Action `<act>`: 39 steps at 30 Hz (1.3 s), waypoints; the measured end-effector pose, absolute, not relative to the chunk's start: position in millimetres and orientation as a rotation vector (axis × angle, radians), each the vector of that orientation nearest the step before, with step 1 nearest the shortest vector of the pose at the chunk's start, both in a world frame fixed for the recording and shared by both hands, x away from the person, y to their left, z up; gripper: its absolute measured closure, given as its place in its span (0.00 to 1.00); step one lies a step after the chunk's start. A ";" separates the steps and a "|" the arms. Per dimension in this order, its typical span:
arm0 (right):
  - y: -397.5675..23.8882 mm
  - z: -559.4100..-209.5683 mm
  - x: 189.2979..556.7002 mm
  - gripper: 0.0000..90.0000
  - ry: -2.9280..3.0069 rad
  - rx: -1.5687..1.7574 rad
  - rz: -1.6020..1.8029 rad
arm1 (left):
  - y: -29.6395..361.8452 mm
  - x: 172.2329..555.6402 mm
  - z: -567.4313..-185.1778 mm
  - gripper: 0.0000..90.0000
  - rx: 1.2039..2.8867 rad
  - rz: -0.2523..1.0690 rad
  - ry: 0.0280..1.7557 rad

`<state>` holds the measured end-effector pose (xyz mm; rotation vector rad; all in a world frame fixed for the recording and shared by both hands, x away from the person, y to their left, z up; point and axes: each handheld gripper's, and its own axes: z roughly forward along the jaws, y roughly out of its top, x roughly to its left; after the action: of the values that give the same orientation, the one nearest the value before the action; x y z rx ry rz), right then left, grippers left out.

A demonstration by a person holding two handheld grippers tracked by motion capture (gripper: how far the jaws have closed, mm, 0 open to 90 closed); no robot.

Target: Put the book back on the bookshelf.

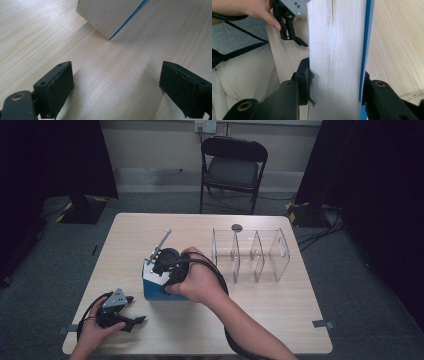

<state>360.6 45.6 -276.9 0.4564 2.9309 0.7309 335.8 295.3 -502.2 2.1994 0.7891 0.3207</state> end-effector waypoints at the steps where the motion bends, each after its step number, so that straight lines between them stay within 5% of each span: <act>1: 46.5 -277.0 361.7 0.66 2.929 0.452 0.745 | 295.3 335.8 -502.2 0.13 2.199 0.321 0.789; 39: 58.5 -272.7 390.7 0.63 2.912 0.432 0.811 | 295.1 335.5 -502.3 0.12 2.200 0.320 0.788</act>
<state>390.7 58.5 -272.7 0.4321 2.9123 0.8115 335.5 295.1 -502.3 2.2001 0.7882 0.3201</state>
